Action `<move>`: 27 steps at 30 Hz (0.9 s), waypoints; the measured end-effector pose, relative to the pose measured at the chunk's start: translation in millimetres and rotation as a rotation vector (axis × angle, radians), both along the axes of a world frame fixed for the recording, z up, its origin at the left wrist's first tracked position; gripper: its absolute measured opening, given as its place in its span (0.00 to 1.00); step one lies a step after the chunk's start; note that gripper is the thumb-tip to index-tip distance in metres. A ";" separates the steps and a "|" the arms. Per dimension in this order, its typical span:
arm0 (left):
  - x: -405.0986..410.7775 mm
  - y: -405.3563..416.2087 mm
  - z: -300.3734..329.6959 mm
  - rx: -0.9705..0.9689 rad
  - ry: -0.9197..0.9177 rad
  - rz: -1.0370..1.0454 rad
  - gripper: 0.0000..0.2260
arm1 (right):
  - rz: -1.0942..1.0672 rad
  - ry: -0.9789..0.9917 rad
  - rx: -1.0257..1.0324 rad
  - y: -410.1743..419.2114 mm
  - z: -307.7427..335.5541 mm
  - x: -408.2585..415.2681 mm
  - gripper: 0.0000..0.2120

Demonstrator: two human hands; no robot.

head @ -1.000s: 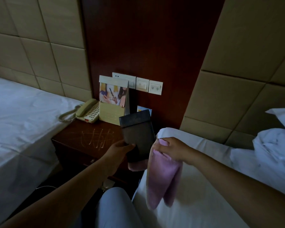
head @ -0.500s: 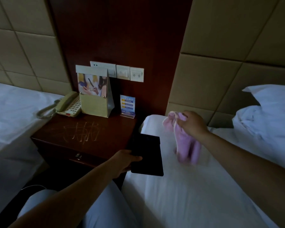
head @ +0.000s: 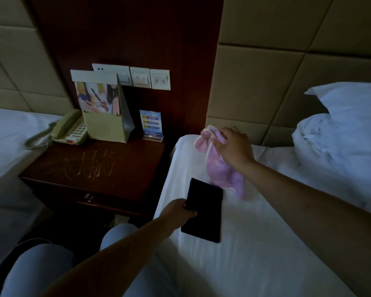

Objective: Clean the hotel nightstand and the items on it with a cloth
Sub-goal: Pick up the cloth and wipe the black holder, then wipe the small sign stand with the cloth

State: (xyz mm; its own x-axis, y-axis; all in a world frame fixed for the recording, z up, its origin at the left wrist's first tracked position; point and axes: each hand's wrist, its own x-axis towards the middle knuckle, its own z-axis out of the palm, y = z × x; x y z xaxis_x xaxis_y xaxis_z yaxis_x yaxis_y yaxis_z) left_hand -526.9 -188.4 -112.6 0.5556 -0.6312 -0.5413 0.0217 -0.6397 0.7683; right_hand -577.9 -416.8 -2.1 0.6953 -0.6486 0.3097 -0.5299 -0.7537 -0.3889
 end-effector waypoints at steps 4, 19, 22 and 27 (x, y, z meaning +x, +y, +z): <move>30.0 -0.3 9.9 0.048 -0.153 -0.004 0.32 | 0.060 -0.040 0.033 4.8 -4.0 19.7 0.14; 267.4 -52.8 62.4 -0.043 -0.507 0.197 0.22 | 0.175 -0.167 0.445 -2.9 -27.8 196.6 0.13; 313.4 -77.3 62.0 -0.090 -0.524 0.267 0.26 | 0.195 -0.177 0.644 -7.4 -46.1 232.0 0.15; 372.9 -113.5 48.5 -0.156 -0.510 0.252 0.35 | 0.194 -0.123 0.842 -10.5 -80.9 263.4 0.15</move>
State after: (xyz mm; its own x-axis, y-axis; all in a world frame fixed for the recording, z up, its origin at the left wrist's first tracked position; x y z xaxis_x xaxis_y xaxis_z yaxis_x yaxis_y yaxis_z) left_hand -153.9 -302.0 -64.0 0.8647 -0.4962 -0.0779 -0.2382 -0.5416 0.8061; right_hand -314.5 -427.3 -83.0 0.8103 -0.5691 -0.1397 -0.3399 -0.2624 -0.9031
